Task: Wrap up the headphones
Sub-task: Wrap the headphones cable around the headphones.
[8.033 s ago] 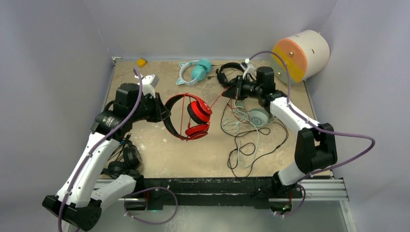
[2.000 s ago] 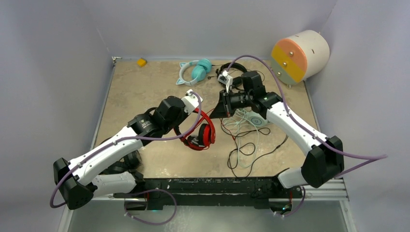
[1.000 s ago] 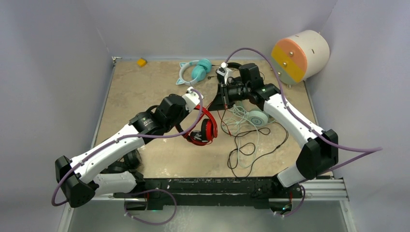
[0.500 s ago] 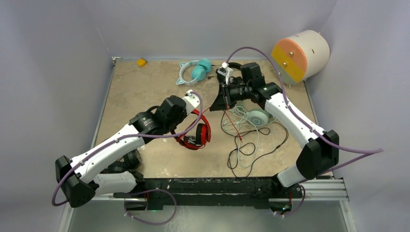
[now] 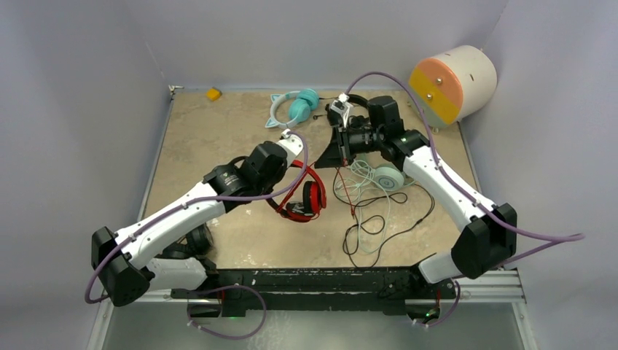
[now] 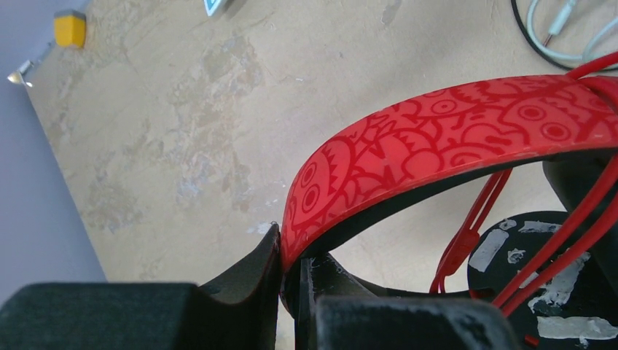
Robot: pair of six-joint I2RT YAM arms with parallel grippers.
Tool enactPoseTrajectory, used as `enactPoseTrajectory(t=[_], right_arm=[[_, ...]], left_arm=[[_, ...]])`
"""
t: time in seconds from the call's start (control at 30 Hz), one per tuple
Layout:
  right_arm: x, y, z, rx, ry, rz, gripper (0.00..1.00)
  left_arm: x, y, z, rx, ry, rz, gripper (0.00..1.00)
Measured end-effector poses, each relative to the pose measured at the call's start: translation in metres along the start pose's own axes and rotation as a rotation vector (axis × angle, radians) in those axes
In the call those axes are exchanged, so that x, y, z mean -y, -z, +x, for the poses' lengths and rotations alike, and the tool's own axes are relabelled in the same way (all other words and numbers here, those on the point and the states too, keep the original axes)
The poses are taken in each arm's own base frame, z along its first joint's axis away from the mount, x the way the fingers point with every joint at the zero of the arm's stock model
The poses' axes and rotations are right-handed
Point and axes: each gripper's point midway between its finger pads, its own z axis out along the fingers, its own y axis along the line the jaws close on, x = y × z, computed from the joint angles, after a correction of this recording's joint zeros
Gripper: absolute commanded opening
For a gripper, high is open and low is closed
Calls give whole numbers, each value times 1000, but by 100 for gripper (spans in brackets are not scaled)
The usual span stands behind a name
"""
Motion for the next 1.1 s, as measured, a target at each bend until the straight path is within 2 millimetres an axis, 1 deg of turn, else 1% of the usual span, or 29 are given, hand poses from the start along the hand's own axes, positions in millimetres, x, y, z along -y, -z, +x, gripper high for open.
enactPoseTrajectory(t=[0.07, 0.17, 0.37, 0.5, 0.57, 0.83, 0.97, 1.1], right_arm=[[-3, 1, 2, 15, -11, -12, 2], [-1, -1, 4, 38, -42, -13, 1], [17, -8, 8, 74, -117, 22, 4], [27, -13, 7, 91, -149, 45, 6], [28, -15, 5, 105, -153, 52, 6], [30, -27, 0, 146, -147, 80, 7], [24, -35, 0, 151, -124, 77, 8], [23, -44, 4, 138, -122, 85, 8]], left_arm=[[1, -2, -2, -14, 48, -7, 0], [5, -6, -6, -51, 138, -22, 0], [12, -17, 3, -157, 274, -83, 0], [13, -16, 10, -187, 353, -120, 0], [13, -15, 10, -183, 398, -131, 0], [10, -7, 8, -126, 599, -165, 0], [10, -5, 14, -122, 650, -177, 0], [10, -7, 17, -129, 655, -183, 0]])
